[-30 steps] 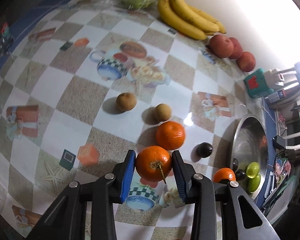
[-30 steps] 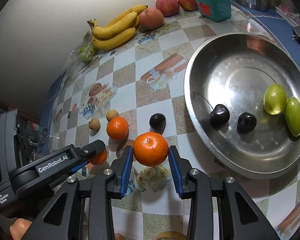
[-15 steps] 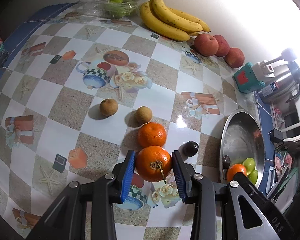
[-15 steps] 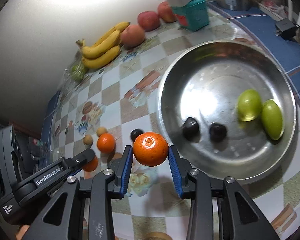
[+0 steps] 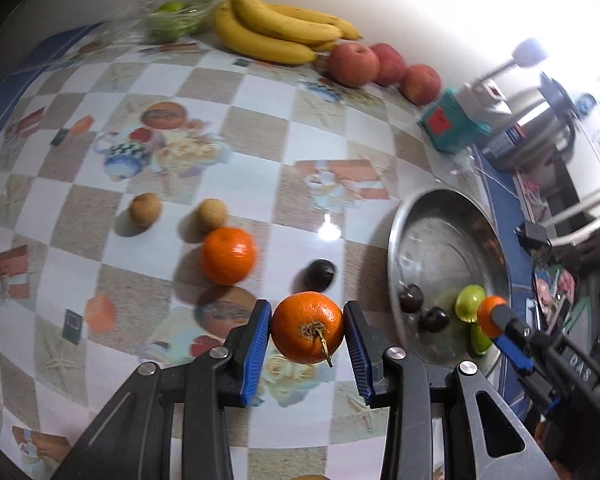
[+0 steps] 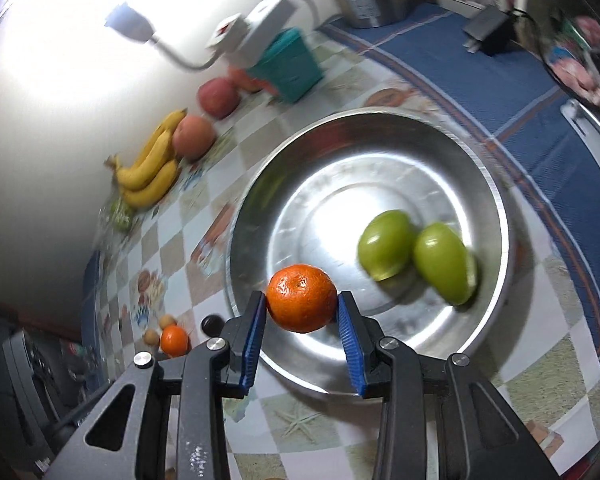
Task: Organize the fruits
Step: 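Carry both tangerines over the steel tray with both tools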
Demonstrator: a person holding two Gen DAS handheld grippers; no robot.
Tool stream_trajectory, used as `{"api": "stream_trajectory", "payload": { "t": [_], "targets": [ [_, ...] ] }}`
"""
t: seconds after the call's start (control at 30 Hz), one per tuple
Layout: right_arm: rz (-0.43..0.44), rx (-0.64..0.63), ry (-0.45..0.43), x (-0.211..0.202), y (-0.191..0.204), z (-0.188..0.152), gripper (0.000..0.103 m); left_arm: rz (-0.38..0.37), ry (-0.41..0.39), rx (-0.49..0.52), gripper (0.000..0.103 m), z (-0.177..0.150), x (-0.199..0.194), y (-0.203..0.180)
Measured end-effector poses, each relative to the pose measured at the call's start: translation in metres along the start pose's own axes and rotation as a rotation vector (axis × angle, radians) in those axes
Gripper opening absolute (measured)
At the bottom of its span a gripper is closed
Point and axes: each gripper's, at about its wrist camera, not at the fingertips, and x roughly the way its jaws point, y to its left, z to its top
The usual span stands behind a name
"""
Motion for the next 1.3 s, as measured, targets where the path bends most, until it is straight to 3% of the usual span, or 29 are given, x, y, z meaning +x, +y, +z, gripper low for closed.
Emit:
{"api": "stream_trajectory", "payload": {
  "t": [0.23, 0.37, 0.63, 0.97, 1.3],
  "targets": [
    [-0.005, 0.057, -0.051, -0.012, -0.025, 0.013, 0.038, -0.038, -0.008, 0.113, 0.040, -0.005, 0.008, -0.036],
    [0.018, 0.076, -0.061, -0.009, -0.032, 0.018, 0.038, -0.070, -0.006, 0.129, 0.040, 0.001, 0.016, -0.050],
    [0.011, -0.002, -0.133, -0.001, -0.025, 0.033, 0.038, -0.052, -0.053, 0.204, 0.040, 0.019, 0.036, -0.081],
    [-0.023, -0.045, -0.154, 0.015, -0.023, 0.042, 0.038, -0.095, -0.073, 0.202, 0.040, 0.032, 0.070, -0.095],
    [-0.080, -0.061, -0.159, 0.025, -0.028, 0.045, 0.038, -0.090, -0.068, 0.233, 0.040, 0.028, 0.082, -0.103]
  ]
}}
